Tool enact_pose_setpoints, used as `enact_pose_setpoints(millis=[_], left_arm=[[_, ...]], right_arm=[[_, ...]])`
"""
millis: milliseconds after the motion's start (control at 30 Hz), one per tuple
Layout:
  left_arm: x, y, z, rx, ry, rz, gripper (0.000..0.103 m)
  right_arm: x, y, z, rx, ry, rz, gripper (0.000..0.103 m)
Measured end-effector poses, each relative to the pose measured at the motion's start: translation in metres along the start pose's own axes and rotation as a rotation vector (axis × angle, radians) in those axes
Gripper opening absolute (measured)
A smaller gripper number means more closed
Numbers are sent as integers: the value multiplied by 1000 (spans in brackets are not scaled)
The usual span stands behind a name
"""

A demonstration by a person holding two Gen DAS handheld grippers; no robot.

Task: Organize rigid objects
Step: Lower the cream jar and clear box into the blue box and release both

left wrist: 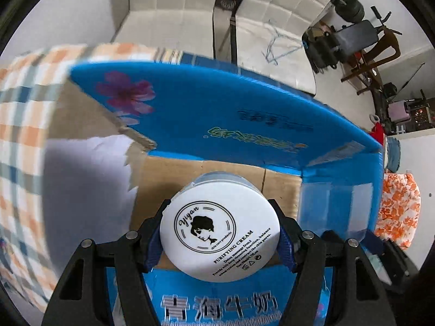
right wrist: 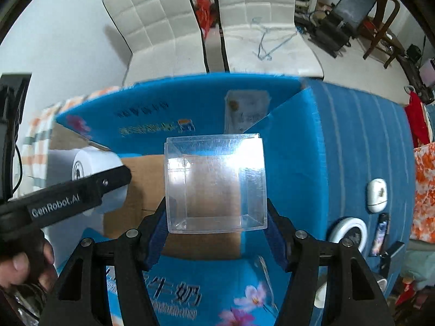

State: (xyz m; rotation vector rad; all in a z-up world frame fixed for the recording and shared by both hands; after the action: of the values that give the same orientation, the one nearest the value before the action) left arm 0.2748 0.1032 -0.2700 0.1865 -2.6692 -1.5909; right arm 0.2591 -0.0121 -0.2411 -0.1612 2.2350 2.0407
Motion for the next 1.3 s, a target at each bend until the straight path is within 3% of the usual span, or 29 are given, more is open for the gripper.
enact_pose_setpoints(millis=[400,767,867,933,1000,1067,1300], left_arm=[[-18,-60,-19,53,-25,157,65],[-11,-58,-25,8,-47,165,66],[-11,-54,-31,5,-43,177,71],[-9,-48,-33,-9,-52,167,76],[-8,-38,-36,-43,-74,157,94],[-6,-27,-40,-49,-93,143,103],[3,15,-45,-80,-116,71,103]], right_arm=[[-17,-41,17,53,-3,64,67],[-16,-64,16,38,-41,122,71],[-16,-64,10,28,-55,137,71],[-17,-64,10,13,-58,147,76],[-23,-68,6,-3,-57,150,84],[-23,-62,8,-10,-51,138,92],[-17,-37,2,42,-37,87,97]])
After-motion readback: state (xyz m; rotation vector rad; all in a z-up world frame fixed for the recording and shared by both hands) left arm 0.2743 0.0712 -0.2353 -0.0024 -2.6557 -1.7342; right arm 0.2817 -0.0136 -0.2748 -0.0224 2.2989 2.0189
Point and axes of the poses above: each gripper's, at about its wrist camera, not at the fingertips, and y roughly against the way its jaws point, z to its left, x to its underside, the point moved 6 cm from there along -y, roughly the way its jaws point, and after that the axes turned 13 degrees about x, right-handed, at the moved point
